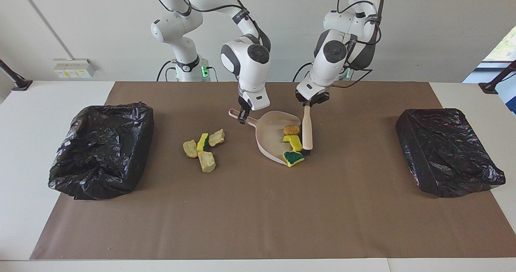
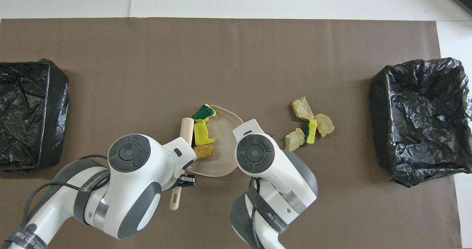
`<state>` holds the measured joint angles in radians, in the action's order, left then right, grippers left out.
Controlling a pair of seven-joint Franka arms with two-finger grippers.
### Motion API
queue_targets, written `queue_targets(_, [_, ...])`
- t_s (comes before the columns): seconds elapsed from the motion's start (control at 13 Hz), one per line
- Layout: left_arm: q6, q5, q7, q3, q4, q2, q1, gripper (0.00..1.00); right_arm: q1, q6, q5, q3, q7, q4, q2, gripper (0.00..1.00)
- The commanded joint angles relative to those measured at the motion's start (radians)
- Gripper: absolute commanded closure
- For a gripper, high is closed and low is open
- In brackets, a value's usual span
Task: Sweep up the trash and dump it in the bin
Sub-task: 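Sweep the scraps into the dustpan with the brush in the left gripper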
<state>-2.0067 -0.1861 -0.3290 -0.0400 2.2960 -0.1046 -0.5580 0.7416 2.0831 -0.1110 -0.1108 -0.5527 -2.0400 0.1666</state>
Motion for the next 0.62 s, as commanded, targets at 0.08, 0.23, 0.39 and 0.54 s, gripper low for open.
queue_targets(0.08, [0.016, -0.059, -0.021, 0.014, -0.012, -0.017, -0.055, 1.00, -0.007, 0.020, -0.024, 0.003, 0.017, -0.008, 0.002, 1.00])
queue_targets(0.23, [0.084, -0.059, 0.004, 0.022, -0.064, -0.018, -0.033, 1.00, -0.007, 0.018, -0.022, 0.003, 0.017, -0.008, 0.002, 1.00])
queue_targets(0.39, [0.182, -0.056, 0.066, 0.025, -0.087, -0.053, 0.036, 1.00, -0.008, 0.018, -0.019, 0.003, 0.017, -0.008, 0.002, 1.00])
queue_targets(0.54, [0.229, -0.038, 0.071, 0.028, -0.092, -0.072, 0.052, 1.00, -0.011, 0.018, -0.016, 0.003, 0.017, -0.008, 0.004, 1.00])
